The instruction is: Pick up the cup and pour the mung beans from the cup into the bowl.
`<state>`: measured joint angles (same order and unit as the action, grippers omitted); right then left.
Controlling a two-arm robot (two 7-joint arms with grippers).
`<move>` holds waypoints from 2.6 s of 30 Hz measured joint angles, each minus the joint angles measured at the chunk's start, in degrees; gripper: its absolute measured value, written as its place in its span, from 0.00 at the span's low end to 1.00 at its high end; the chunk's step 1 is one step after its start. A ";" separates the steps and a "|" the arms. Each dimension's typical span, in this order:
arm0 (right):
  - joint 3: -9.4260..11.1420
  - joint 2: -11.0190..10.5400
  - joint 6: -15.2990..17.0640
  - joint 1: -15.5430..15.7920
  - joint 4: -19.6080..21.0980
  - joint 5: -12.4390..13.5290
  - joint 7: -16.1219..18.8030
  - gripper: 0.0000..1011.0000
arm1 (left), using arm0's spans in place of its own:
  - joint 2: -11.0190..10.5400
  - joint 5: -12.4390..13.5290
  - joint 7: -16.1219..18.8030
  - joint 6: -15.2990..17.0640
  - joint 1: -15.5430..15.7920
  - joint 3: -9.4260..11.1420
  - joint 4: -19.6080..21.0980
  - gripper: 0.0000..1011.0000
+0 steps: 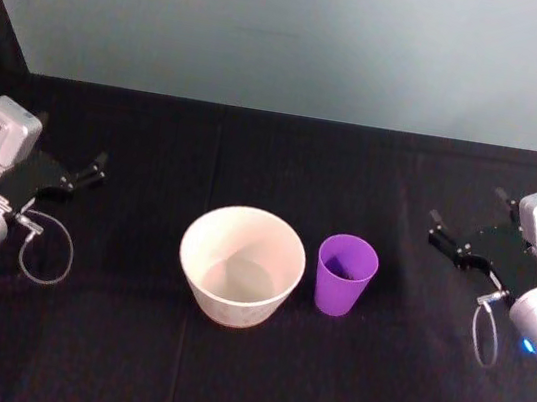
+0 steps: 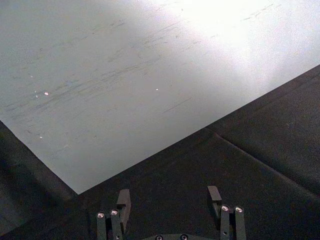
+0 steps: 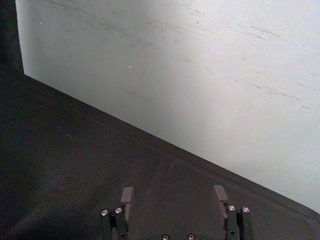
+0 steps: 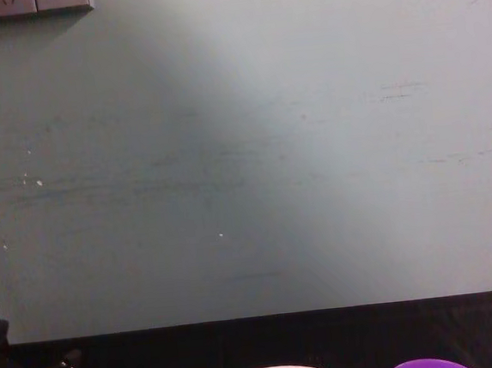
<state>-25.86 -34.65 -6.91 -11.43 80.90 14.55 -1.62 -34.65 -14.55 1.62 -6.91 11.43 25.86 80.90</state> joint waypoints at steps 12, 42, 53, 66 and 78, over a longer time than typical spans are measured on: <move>0.00 0.00 0.00 0.00 0.00 0.00 0.00 0.99 | 0.00 0.00 0.00 0.00 0.00 0.00 0.00 0.99; 0.00 0.00 0.00 0.00 0.00 0.00 0.00 0.99 | 0.00 0.00 0.00 0.00 0.00 0.00 0.00 0.99; 0.00 0.00 0.00 0.00 0.00 0.00 0.00 0.99 | 0.00 0.01 0.00 0.00 0.00 0.00 0.00 0.99; 0.00 0.00 0.00 0.00 0.00 0.00 0.00 0.99 | 0.00 0.00 0.00 0.00 0.00 0.00 0.00 0.99; 0.96 -1.01 1.20 1.64 2.10 -0.14 0.33 0.99 | 0.00 0.01 0.00 0.00 0.00 0.00 0.00 0.99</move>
<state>-24.90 -35.66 -5.71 -9.79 83.00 14.40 -1.29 -34.65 -14.55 1.62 -6.91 11.43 25.86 80.90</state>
